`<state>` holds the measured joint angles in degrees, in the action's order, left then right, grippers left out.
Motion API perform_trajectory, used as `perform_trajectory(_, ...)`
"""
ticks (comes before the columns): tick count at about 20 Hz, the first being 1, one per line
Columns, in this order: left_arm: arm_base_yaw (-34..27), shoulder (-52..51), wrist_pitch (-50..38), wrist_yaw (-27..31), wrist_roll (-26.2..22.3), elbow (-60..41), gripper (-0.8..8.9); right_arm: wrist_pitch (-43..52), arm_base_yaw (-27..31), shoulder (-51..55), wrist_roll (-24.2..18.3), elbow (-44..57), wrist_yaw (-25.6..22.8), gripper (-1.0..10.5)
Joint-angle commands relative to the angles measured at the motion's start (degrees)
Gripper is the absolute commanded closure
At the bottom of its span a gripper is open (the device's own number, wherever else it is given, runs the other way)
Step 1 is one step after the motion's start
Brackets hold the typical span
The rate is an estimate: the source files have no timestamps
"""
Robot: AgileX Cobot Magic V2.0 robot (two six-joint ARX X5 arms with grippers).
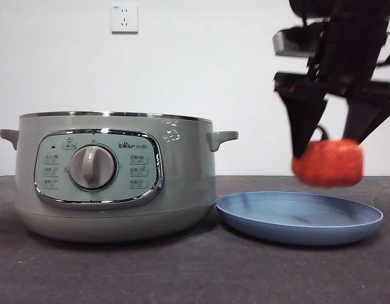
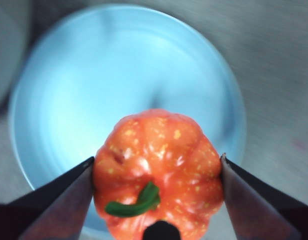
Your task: Take the pumpkin out from the steamer,put the pumpkin in the blue plate,close the lid
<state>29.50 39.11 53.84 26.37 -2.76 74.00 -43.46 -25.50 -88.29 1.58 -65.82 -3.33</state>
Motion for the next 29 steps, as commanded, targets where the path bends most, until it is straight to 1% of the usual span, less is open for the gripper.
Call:
perform_trajectory(1,0.09,0.26,-3.21,0.13,0.17,0.85,8.22,2.89,-0.13,-2.43,0.52,1.09,0.39,9.6)
perform_trajectory(4,0.07,1.07,-3.32,-0.57,0.20,0.85,8.22,5.27,-0.13,-5.31,0.48,1.09,0.42,9.6)
perform_trajectory(10,0.09,2.99,-3.23,-1.46,0.24,0.85,8.22,5.97,-0.13,-7.41,-0.20,1.09,0.44,9.4)
perform_trajectory(12,0.07,4.15,-3.52,-2.99,0.24,0.85,8.22,5.99,-0.11,-7.82,-1.36,1.09,0.46,9.4)
perform_trajectory(15,0.09,5.09,-3.91,-4.35,0.42,0.85,8.22,5.97,-0.13,-9.66,-1.51,1.09,0.46,9.3)
perform_trajectory(16,0.09,5.44,-4.02,-4.35,0.44,0.85,8.22,5.90,-0.13,-10.12,-1.49,1.09,0.46,9.1)
perform_trajectory(19,0.11,6.10,-4.09,-5.05,0.44,0.85,8.22,5.75,-0.20,-10.40,-1.14,1.09,0.39,6.0)
perform_trajectory(21,0.11,6.69,-4.09,-6.43,0.68,0.85,8.22,5.66,-0.15,-10.40,-0.94,1.09,0.33,4.7)
perform_trajectory(22,0.11,6.93,-4.11,-6.93,0.68,0.85,8.22,5.66,-0.07,-10.40,-0.92,1.09,0.20,4.4)
perform_trajectory(23,0.13,7.28,-4.24,-7.41,0.74,0.85,8.22,5.66,-0.07,-10.34,-0.92,1.07,0.22,4.3)
perform_trajectory(25,0.13,7.87,-4.57,-7.52,0.81,0.85,8.22,5.57,-0.09,-9.92,-0.90,1.07,0.24,4.3)
perform_trajectory(29,0.13,9.35,-6.01,-10.38,1.05,0.85,8.22,4.26,-0.17,-7.34,0.02,1.05,0.31,4.4)
